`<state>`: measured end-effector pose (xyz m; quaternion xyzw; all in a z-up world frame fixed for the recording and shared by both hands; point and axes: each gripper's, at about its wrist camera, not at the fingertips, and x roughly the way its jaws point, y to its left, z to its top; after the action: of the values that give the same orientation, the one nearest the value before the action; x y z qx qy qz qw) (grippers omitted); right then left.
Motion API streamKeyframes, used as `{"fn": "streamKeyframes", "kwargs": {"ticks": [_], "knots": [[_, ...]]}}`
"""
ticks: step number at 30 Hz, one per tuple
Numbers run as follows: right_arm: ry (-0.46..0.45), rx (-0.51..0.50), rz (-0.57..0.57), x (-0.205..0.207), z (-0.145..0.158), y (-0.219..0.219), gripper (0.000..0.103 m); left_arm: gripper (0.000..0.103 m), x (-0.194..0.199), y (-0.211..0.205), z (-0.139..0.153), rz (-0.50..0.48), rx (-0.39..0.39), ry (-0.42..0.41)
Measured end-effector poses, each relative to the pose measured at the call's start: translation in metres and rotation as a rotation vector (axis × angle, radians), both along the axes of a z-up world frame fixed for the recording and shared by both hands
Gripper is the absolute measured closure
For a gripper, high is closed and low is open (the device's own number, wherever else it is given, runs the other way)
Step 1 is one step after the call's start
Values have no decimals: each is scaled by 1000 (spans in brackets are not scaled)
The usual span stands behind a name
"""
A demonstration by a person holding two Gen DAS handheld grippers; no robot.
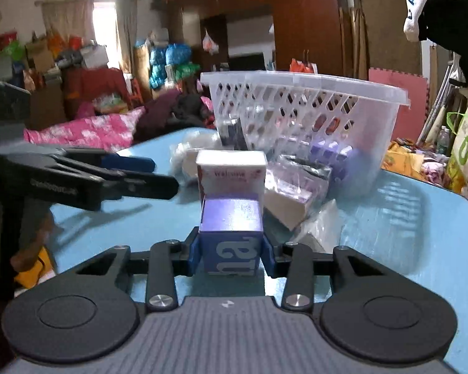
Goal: Organize objects
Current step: 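Drop both boxes into the white basket, then grasp the purple box with the right tool, then carry the purple box with the right tool while the left carries a white box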
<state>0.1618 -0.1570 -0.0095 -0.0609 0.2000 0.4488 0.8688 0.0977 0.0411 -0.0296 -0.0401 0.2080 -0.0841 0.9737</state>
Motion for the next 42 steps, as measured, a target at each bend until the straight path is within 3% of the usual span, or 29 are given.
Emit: {"fn": "streamKeyframes", "kwargs": {"ticks": [4, 7, 14, 16, 17, 18, 24, 27, 37, 42], "knots": [[-17, 266, -45, -2, -3, -44, 61, 21, 8, -14, 3, -2, 24, 4], [-85, 373, -188, -5, -2, -64, 61, 21, 14, -27, 4, -16, 50, 10], [-47, 303, -263, 5, -2, -53, 61, 21, 30, -54, 9, -27, 130, 19], [-25, 296, -271, 6, -2, -56, 61, 33, 36, -60, 9, -23, 144, 18], [-22, 296, -270, 2, -2, -59, 61, 49, 38, -62, 7, -27, 147, 11], [-27, 295, -270, 0, -2, -59, 61, 57, 38, -63, 6, -29, 145, 2], [-38, 288, -257, -4, -4, -57, 61, 70, 23, -56, 8, -1, 111, -83], [-55, 291, -254, -7, -3, -56, 61, 70, 12, -48, 12, 3, 73, -152], [-105, 310, -256, -12, 0, -58, 61, 71, -1, -21, 20, 39, -83, -233], [-89, 364, -228, -11, 20, -61, 61, 71, -3, -5, 55, 33, -122, -304]]}}
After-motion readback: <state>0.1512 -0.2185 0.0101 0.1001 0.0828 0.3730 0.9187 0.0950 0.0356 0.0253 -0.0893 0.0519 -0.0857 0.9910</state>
